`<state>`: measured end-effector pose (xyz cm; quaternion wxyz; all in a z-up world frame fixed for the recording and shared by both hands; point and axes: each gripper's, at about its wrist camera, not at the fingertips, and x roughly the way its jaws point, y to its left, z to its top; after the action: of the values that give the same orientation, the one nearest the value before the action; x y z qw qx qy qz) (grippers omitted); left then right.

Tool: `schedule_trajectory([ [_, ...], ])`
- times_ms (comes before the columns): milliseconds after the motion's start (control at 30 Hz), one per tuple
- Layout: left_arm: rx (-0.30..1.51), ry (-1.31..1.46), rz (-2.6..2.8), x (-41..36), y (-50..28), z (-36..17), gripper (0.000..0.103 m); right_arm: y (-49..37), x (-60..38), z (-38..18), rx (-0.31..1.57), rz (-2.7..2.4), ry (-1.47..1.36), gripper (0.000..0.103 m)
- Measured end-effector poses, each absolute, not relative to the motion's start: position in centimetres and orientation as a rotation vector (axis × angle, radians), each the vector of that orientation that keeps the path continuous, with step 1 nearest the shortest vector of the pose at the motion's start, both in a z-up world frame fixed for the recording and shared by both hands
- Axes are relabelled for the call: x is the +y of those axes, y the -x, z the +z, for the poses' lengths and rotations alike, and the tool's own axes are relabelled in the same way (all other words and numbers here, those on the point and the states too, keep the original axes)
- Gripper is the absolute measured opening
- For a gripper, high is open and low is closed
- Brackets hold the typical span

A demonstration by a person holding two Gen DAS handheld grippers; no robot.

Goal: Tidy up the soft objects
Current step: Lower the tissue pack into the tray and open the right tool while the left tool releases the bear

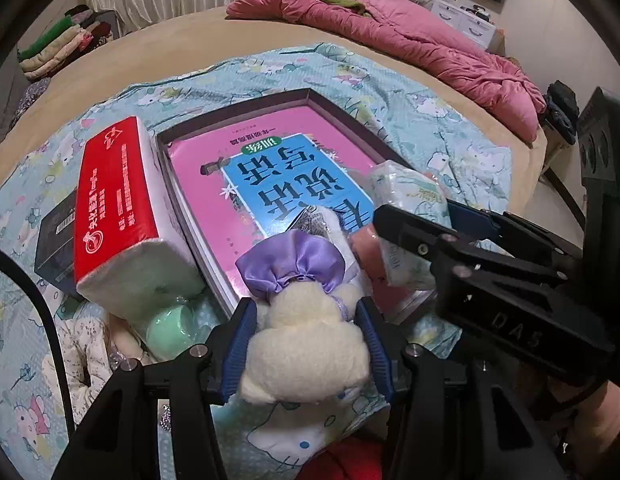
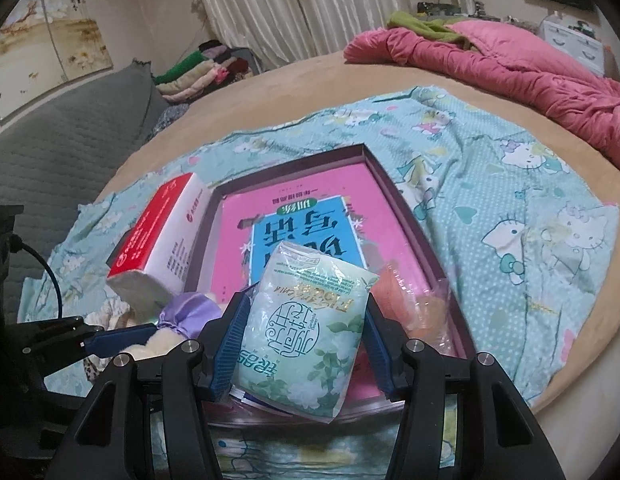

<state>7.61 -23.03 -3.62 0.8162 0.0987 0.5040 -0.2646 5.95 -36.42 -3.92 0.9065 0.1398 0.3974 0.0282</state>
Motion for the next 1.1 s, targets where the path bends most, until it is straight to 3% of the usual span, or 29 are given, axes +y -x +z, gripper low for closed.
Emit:
schedule_trajectory([
  [867, 1.097, -0.187, -0.531, -22.6, -8.6, -5.2, 0.052, -7.6, -35.1, -5.7, 0.838, 0.044, -0.223, 0.058],
  [1100, 1.096, -0.186, -0.53, -22.6, -8.6, -5.3, 0.052, -7.4, -35.4, -5.5, 0.823, 0.048, -0.243, 0.062],
])
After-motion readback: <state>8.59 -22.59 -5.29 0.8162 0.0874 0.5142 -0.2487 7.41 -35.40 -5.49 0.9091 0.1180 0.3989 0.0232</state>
